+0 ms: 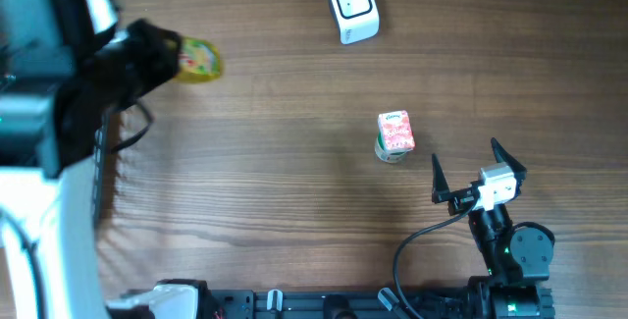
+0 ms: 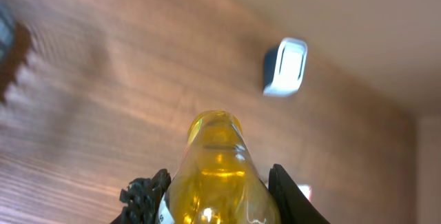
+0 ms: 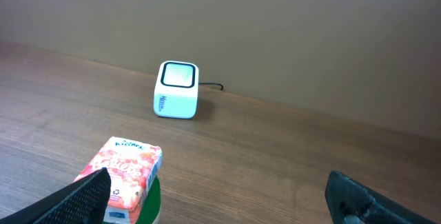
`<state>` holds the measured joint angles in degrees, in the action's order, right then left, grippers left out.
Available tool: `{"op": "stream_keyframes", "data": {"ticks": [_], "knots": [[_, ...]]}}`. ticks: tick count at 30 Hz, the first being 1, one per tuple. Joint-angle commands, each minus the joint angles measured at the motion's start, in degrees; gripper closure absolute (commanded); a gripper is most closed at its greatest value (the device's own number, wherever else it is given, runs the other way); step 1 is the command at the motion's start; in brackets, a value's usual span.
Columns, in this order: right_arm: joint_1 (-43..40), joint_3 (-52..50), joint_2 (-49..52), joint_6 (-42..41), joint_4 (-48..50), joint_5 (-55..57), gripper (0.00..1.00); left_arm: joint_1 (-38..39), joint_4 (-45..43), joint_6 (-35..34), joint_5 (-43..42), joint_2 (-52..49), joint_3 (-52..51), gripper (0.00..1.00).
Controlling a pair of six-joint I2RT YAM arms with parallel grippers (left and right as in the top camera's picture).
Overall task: Scan the item barcode
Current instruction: 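Grasp yellow oil bottle in basket with left gripper, set beside carton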
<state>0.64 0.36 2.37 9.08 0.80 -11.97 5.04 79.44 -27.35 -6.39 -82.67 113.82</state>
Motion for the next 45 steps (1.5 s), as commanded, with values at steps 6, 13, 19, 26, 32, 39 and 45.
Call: {"op": "stream_keyframes", "data": {"ticks": [6,13,19,26,32,39,45], "knots": [[-0.1,-0.1,0.0,-0.1,0.2,-0.3,0.00,20.7,-0.4,-9.1,0.0,-18.1,0.4,0.87],[-0.1,-0.1,0.0,-0.1,0.2,-0.3,0.00,24.5,-4.3,-23.5,4.8,-26.6,0.3,0.91],[-0.1,-0.1,0.0,-0.1,0.2,-0.3,0.00,29.2,-11.3,-28.8,5.7,-27.9,-8.7,0.89],[-0.1,-0.1,0.0,-0.1,0.2,-0.3,0.00,35.6,-18.0,-33.1,16.6,-27.9,-17.3,0.89],[-0.1,-0.1,0.0,-0.1,0.2,-0.3,0.00,38.2,-23.0,-33.1,17.7,-27.9,-22.0,0.87],[-0.1,-0.1,0.0,-0.1,0.2,-0.3,0.00,38.4,-23.6,-33.1,17.6,-27.9,-23.6,0.32],[-0.1,-0.1,0.0,-0.1,0.2,-0.3,0.00,38.4,-23.6,-32.9,17.6,-27.6,-23.5,0.14]]}}
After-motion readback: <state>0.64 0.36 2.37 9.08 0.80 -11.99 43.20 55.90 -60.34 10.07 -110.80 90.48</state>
